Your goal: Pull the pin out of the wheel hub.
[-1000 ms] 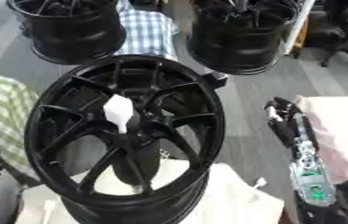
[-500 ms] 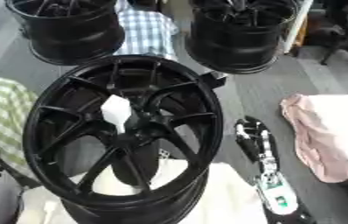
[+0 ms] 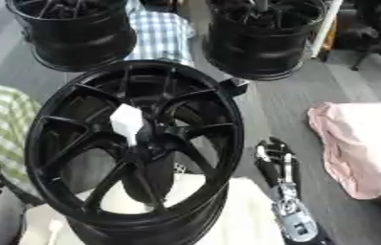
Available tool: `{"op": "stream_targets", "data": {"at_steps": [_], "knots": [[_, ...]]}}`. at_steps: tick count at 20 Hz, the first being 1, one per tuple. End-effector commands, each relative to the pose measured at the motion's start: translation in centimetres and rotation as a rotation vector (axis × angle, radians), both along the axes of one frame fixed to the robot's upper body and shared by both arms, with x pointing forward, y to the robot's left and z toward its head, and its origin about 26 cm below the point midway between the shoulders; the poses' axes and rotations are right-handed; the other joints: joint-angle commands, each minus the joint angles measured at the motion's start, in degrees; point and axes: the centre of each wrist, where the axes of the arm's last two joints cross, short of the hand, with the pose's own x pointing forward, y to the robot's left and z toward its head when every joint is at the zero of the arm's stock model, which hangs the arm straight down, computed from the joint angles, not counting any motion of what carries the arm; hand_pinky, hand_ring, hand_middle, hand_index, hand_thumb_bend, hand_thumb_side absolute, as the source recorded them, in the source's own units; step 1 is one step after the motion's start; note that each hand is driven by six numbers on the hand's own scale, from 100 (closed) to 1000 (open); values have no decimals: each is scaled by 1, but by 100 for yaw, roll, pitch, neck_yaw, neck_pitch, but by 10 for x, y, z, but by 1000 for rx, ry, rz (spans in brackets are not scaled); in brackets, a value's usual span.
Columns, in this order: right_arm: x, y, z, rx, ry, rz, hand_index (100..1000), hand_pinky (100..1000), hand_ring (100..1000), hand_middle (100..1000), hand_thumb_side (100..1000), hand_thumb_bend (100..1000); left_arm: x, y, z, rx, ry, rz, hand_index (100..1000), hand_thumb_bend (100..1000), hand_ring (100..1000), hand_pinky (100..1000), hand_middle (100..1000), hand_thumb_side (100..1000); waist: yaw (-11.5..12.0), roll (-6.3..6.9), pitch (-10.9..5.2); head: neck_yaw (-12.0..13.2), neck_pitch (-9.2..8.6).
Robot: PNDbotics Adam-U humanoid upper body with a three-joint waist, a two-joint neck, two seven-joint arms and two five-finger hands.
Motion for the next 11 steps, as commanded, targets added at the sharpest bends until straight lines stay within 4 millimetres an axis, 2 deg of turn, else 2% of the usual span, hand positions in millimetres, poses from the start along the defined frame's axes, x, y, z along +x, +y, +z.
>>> {"op": "stream_targets", "data": {"at_steps": [1,11], "knots": [[4,0,6,-13,-21,1,833,745,737,691,595,126,5,5,11,20,-30,-5,776,348,648,694,628,603,-7,15,-28,8,-12],[-1,-1,8,-7,-30,0,833,746,738,692,598,122,5,7,11,22,-31,-2,776,348,650,693,628,603,-44,21,-31,9,-12]]}}
